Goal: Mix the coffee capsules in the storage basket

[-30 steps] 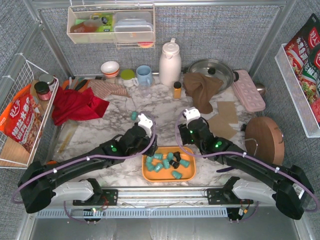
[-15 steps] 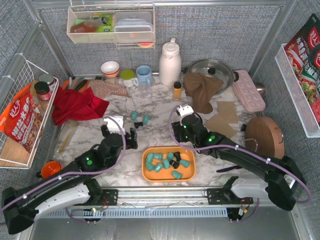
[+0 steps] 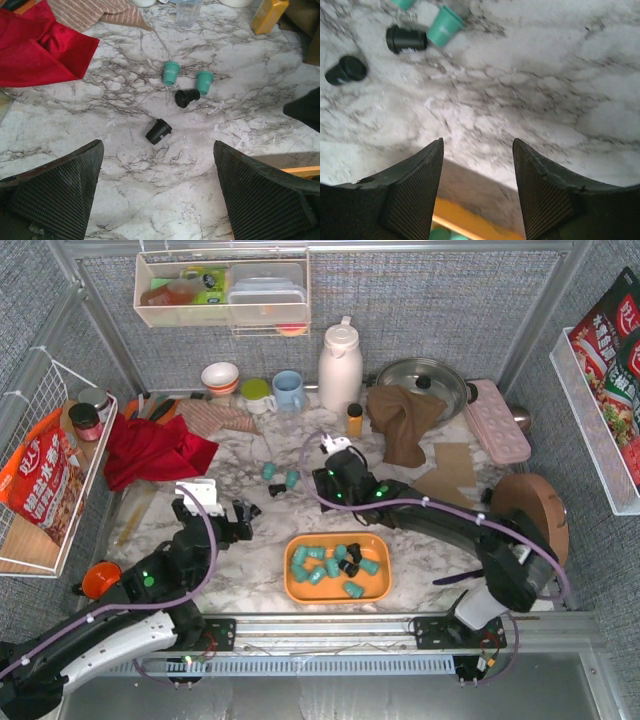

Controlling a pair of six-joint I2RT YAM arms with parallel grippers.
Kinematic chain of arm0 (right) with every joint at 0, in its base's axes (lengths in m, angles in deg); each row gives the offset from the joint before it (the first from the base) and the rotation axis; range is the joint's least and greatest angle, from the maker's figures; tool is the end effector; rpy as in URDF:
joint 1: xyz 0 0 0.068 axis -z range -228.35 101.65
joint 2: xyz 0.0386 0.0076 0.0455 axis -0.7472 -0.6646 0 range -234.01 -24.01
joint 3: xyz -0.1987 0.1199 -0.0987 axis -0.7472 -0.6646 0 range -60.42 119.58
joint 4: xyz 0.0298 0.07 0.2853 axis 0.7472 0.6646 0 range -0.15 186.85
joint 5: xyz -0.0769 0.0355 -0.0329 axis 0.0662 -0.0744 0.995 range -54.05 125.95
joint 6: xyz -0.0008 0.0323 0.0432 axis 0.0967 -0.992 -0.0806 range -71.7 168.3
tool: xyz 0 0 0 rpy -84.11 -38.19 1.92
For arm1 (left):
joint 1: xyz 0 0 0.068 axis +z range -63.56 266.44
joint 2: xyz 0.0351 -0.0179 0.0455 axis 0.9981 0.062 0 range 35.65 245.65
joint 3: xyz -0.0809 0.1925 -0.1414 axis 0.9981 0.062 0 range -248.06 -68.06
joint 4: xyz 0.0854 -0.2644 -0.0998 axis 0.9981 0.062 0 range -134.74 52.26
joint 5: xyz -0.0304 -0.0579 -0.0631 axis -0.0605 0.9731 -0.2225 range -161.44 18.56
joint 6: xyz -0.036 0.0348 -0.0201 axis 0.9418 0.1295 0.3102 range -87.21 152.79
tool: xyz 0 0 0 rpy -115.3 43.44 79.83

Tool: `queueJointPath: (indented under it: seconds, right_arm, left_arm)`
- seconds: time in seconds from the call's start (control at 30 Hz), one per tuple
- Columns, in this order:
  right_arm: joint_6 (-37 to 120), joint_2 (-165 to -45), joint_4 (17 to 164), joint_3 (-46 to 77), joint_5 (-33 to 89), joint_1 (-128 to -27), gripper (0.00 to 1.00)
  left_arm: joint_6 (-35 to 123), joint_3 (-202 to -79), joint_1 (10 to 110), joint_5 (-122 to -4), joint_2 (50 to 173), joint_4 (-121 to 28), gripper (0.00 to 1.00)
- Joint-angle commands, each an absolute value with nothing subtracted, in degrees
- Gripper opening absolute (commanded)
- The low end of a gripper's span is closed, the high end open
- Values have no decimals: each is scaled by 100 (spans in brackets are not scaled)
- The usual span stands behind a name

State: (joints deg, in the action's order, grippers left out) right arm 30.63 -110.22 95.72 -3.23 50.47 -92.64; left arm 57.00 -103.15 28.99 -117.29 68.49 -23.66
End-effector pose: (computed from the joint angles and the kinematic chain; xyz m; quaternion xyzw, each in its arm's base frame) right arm 0.2693 0.2503 0.2098 -0.1456 0.8693 0.1401 0.4511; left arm 0.1226 -0.1446 0.2842 -0.0030 0.7826 -0.1108 0.6126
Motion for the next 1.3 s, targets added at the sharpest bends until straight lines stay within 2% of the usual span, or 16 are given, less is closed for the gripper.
queueJointPath:
  seconds: [0.0, 0.63, 1.27]
  right_arm:
    - [2625, -11648, 9421, 215, 5225, -9338, 61]
    - [1218, -14355, 10063, 2733, 6430, -9482, 59]
    - [1429, -15307, 9537, 3272, 6468, -9489, 58]
  left_arm:
    - [5803, -10274, 2896, -11878, 6751, -2245, 99]
    - [6072, -10323, 2897, -11873, 6503, -1987, 99]
    - [6118, -10322, 2897, -11899, 6424, -1951, 99]
